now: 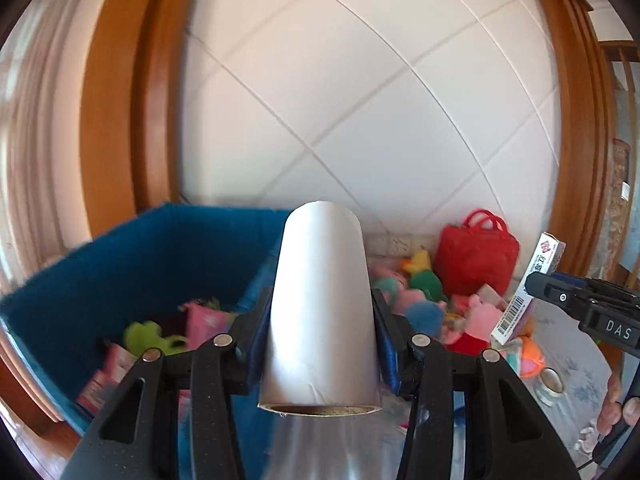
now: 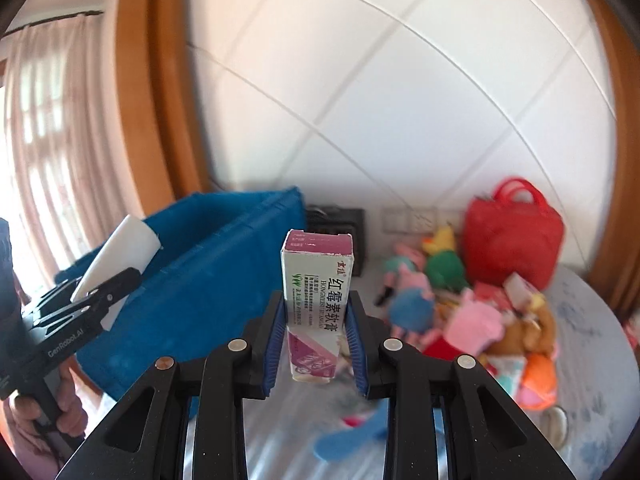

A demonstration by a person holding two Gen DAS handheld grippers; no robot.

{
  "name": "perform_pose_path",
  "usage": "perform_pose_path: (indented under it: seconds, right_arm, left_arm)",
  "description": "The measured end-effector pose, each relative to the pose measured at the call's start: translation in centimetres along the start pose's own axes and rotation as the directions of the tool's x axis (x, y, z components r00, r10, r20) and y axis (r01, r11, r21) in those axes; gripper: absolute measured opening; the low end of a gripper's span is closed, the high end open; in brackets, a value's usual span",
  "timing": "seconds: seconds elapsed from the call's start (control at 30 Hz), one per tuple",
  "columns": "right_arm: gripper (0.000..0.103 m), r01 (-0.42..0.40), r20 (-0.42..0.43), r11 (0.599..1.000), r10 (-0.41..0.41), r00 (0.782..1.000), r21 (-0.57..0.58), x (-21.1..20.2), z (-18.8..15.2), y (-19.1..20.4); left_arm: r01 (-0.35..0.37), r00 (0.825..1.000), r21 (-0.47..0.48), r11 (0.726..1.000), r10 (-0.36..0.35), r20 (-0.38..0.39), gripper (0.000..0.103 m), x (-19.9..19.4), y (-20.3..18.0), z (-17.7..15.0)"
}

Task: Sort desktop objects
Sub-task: 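Carry the roll and ointment box over the blue crate and release both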

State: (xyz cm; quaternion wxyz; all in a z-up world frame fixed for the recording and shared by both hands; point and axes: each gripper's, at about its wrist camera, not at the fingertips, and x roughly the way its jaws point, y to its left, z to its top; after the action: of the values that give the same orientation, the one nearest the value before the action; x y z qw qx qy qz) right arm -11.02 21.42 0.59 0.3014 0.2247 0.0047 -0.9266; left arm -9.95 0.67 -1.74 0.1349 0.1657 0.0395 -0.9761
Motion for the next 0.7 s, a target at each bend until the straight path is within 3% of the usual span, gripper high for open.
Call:
perform_pose_path:
  seconds: [0.37, 0.5, 0.7]
  right_arm:
    - [0.029, -0.170, 0.020, 0.977, 0.174, 0.985, -0.129, 6.2, 3.4, 17.4]
    - [0.029, -0.186, 0.010, 0.971, 0.189, 0.982, -0.149, 7.9, 3.8, 22.1]
    - [0.029, -0.159, -0.025, 0.973, 0.157, 0.987, -0.167, 11.2, 3.9, 24.7]
  left_arm:
    - [-0.195, 0.981, -0.038, 0.980, 0.193, -0.032, 0.045, -1.7, 15.2, 0.7]
    - [-0.209, 0.977, -0.042, 0.977, 0.206, -0.059, 0.045, -1.1, 18.9, 0.7]
    - [-0.181, 0.980, -0.031, 0.983, 0.177, -0.087, 0.045, 0.1, 20.7, 0.4]
